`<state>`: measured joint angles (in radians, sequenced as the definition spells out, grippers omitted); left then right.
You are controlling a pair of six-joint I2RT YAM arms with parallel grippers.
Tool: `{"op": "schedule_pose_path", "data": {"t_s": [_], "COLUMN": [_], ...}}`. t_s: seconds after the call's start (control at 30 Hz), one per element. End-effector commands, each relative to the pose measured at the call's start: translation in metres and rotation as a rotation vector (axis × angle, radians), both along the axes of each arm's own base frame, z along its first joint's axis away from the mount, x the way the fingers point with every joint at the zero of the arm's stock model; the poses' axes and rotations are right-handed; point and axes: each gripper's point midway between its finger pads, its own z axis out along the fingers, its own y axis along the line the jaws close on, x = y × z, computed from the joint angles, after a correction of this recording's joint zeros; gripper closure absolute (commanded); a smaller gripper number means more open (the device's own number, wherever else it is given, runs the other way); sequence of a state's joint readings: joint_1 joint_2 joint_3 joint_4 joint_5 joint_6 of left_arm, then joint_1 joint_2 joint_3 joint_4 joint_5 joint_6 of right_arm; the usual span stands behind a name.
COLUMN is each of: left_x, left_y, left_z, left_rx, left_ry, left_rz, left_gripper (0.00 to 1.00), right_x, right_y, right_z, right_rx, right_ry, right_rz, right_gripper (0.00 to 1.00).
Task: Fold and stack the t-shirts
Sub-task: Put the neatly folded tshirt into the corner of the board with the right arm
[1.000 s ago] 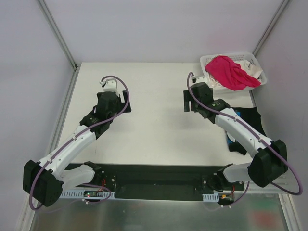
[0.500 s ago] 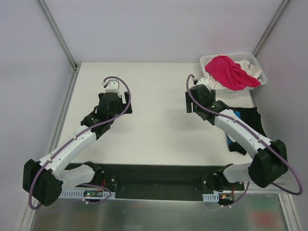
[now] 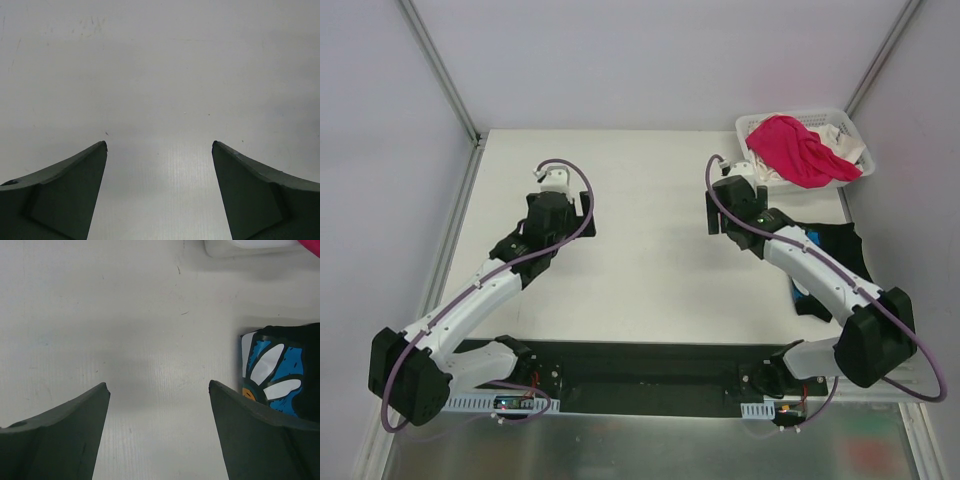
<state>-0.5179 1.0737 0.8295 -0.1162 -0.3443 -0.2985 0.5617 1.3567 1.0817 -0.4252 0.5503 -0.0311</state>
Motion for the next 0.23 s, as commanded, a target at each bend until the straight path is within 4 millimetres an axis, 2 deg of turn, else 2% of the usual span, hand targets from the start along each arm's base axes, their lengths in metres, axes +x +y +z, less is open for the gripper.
{"op": "schedule_pose_path", "data": {"t_s": [0.0, 0.2], "left_x": [0.0025, 0.0022], "left_y": [-0.007, -0.0059], "left_z": [0.0084, 0.0087], "left_rx": [-0.012, -0.004], "left_ry": [-0.014, -0.017], "left_rz": [-0.023, -0.024], "left_gripper": [0.15, 0.15], "right_x": [0.0062, 0.0056], "right_y": [-0.0008, 0.0014], "right_z": [0.0034, 0.0036], "right_rx": [-0.023, -0.01], "right_ry": [-0.005, -0.007], "right_rz": [-0.016, -0.007], "right_gripper": [0.16, 0.15]}}
